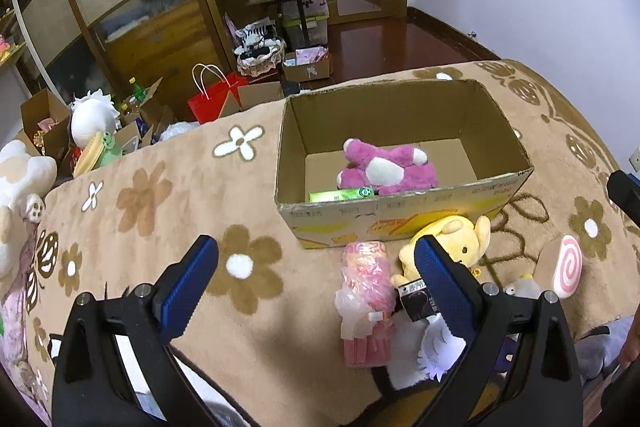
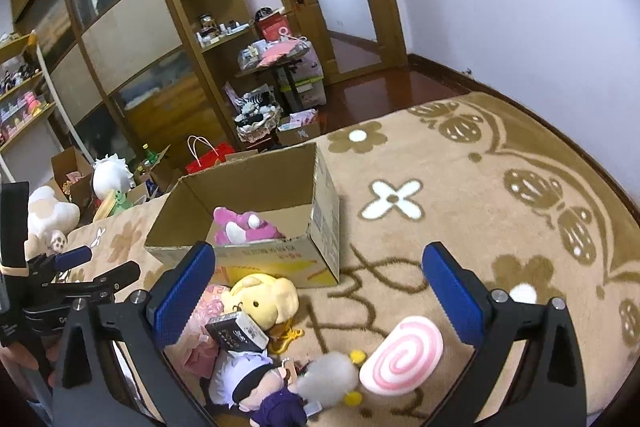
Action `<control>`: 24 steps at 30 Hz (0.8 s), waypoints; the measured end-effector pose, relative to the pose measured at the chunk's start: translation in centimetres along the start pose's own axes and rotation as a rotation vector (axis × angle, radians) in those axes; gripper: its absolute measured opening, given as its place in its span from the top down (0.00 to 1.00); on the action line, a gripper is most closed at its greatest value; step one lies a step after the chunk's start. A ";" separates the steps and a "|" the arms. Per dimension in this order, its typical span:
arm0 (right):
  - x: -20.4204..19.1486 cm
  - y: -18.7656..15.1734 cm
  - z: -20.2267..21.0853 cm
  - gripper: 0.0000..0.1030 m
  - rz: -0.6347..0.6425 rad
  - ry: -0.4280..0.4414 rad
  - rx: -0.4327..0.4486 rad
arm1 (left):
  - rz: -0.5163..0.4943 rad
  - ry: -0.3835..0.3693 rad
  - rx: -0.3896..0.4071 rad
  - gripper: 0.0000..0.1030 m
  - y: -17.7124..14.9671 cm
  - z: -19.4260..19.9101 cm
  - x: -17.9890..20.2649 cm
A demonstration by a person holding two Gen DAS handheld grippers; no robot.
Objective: Organize soft objects
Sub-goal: 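Withdraw both tools and lower them toward the remaining toys beside the box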
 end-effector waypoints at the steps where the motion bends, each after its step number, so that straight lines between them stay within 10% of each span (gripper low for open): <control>1: 0.1 -0.1 0.0 0.00 -0.006 -0.003 -0.003 | -0.002 0.002 -0.003 0.05 -0.2 0.0 0.0; 24: 2.8 -4.3 -4.2 0.00 -0.139 -0.126 -0.200 | 0.053 -0.005 -0.153 0.05 -2.0 -5.3 0.4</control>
Point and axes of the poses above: each gripper's, at about its wrist camera, not at the fingertips, and z roughly against the way its jaws point, x to its right, y to its top, the point moved 2 cm from there along -z, roughly the way its jaws point, and after that the axes turned 1 degree about -y, right-handed, at the moved point
